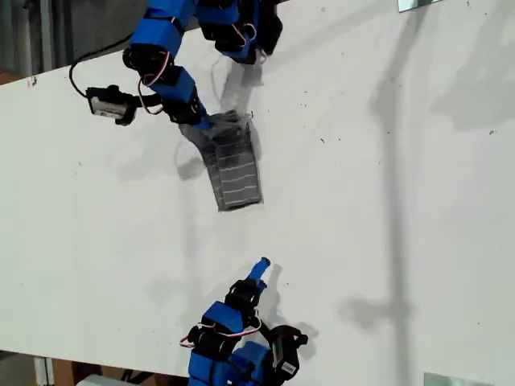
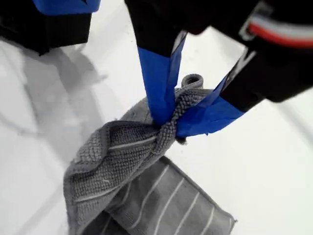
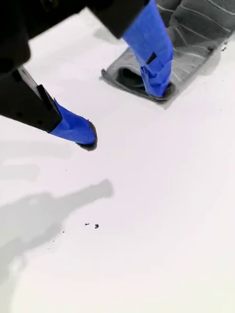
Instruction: Grasp corners of a square towel and fold twice.
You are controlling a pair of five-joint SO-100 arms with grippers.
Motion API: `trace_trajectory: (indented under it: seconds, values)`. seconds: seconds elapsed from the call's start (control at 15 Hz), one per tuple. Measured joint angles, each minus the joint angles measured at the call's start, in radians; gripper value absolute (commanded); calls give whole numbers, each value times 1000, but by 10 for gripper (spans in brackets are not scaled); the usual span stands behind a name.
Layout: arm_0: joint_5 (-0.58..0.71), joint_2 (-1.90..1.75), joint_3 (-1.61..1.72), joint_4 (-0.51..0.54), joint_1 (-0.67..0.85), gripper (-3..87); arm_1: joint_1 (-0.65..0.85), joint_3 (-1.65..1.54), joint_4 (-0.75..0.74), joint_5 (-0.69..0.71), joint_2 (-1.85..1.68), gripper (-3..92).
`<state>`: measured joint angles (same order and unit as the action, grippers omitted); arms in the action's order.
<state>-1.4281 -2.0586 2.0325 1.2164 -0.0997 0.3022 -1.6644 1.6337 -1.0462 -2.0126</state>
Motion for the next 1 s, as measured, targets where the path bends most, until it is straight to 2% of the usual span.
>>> trace_trajectory:
  seconds: [0.27,0.53,0.93,1.0]
  values:
    - [-29,0,32,-15,-14,262,-21,354,-8,141,397,-1]
    - [-43,0,72,-60,-20,261,-87,555,-46,304,667,-1]
    - [-46,0,109,-103,-20,261,-118,673,-101,324,867,-1]
    - [-49,0,117,-112,-20,261,-118,680,-115,330,876,117]
